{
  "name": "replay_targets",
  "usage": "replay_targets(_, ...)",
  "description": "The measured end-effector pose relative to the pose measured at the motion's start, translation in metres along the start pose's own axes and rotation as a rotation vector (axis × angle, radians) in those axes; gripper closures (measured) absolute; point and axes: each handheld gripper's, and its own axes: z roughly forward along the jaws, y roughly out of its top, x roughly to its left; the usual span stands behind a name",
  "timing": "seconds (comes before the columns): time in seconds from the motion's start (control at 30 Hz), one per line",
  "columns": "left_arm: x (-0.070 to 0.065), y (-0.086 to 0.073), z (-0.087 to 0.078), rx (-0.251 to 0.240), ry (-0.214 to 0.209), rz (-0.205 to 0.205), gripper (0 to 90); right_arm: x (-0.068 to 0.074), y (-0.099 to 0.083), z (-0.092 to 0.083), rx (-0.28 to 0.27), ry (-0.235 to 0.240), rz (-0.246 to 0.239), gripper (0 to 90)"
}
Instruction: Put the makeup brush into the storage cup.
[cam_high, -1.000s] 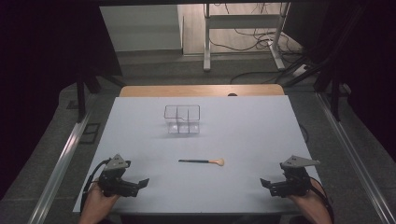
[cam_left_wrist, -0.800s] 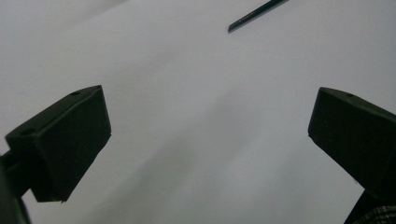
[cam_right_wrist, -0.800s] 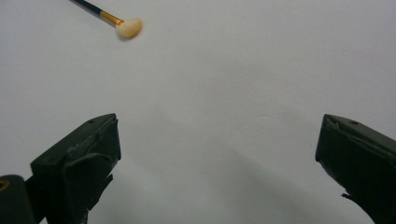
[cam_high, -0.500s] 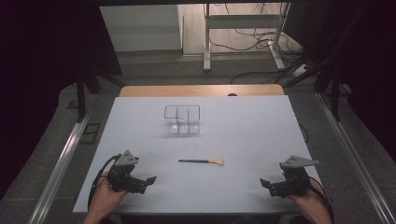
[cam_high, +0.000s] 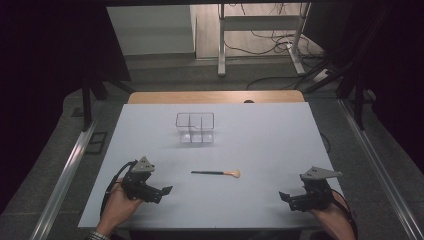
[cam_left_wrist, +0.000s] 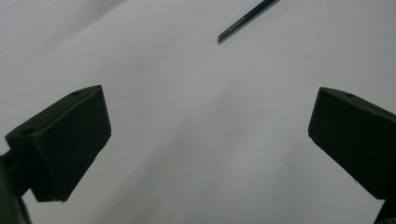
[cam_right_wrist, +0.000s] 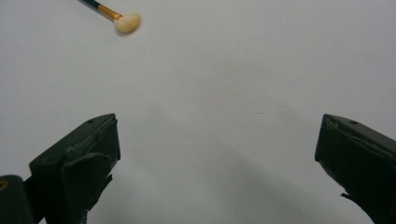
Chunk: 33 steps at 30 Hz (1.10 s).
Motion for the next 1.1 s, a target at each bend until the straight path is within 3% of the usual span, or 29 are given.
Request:
replay_targets(0.5,-0.002,0.02,0.012,-0.001,-0.016,0.03,0.0,0.0,0.0,0.0,0.005,0.002,-0.003,0.0)
replay_targets(1.1,-0.003,0.038,0.027,0.038,-0.02,0.081,0.0,0.001,0.0,0.001,0.033,-0.007,-0.02,0.0)
